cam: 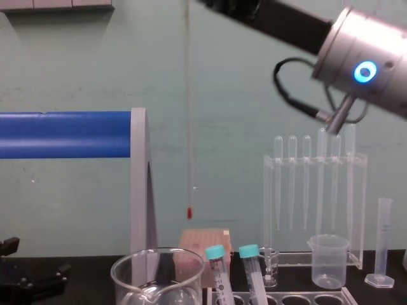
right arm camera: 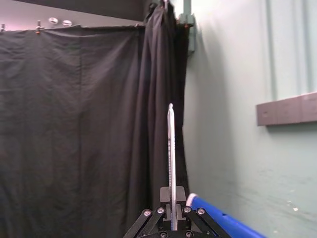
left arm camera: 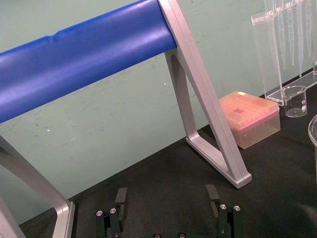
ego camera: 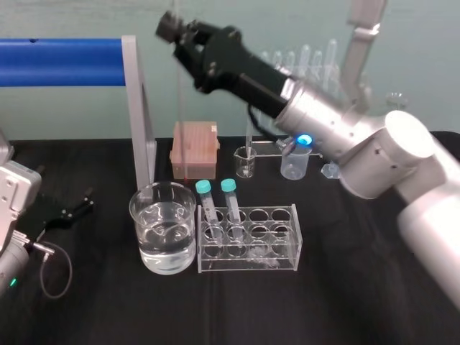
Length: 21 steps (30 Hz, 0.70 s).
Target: Hold the thermometer with one hand and immerse one end into the beaker, then reinsert it into the test tube rack.
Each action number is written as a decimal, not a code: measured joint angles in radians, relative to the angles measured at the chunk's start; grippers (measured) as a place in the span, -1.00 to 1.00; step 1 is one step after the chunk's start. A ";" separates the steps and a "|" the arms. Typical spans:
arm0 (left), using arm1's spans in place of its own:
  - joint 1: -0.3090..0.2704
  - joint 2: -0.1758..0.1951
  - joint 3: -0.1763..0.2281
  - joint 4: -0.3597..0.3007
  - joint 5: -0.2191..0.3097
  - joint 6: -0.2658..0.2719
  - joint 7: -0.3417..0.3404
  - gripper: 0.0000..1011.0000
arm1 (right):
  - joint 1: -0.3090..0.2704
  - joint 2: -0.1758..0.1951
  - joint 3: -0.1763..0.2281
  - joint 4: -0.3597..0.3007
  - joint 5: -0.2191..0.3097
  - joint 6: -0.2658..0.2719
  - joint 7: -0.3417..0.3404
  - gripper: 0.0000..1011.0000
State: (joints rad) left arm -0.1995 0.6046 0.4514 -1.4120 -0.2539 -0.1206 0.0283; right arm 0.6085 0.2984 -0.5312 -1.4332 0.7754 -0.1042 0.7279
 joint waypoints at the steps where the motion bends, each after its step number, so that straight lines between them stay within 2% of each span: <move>1: 0.000 0.000 0.000 0.000 0.000 0.000 0.000 0.99 | 0.000 0.000 0.000 0.000 0.000 0.000 0.000 -0.89; 5: 0.000 0.000 0.000 0.000 0.000 0.000 0.000 0.99 | 0.023 -0.034 -0.043 0.102 -0.021 -0.037 0.035 -0.89; 8: 0.000 0.000 0.000 0.000 0.000 0.000 0.000 0.99 | 0.029 -0.047 -0.053 0.138 -0.029 -0.052 0.046 -0.89; 10: 0.000 0.000 0.000 0.000 0.000 0.000 0.000 0.99 | 0.043 -0.076 -0.067 0.217 -0.045 -0.092 0.070 -0.89; 17: 0.000 0.000 0.000 0.000 0.000 0.000 0.000 0.99 | 0.064 -0.134 -0.084 0.379 -0.081 -0.149 0.111 -0.89; 21: 0.000 0.000 0.000 0.000 0.000 0.000 0.000 0.99 | 0.072 -0.150 -0.090 0.432 -0.101 -0.157 0.121 -0.89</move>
State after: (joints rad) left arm -0.1995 0.6047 0.4514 -1.4120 -0.2539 -0.1206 0.0283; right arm 0.6801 0.1487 -0.6216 -1.0016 0.6745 -0.2610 0.8485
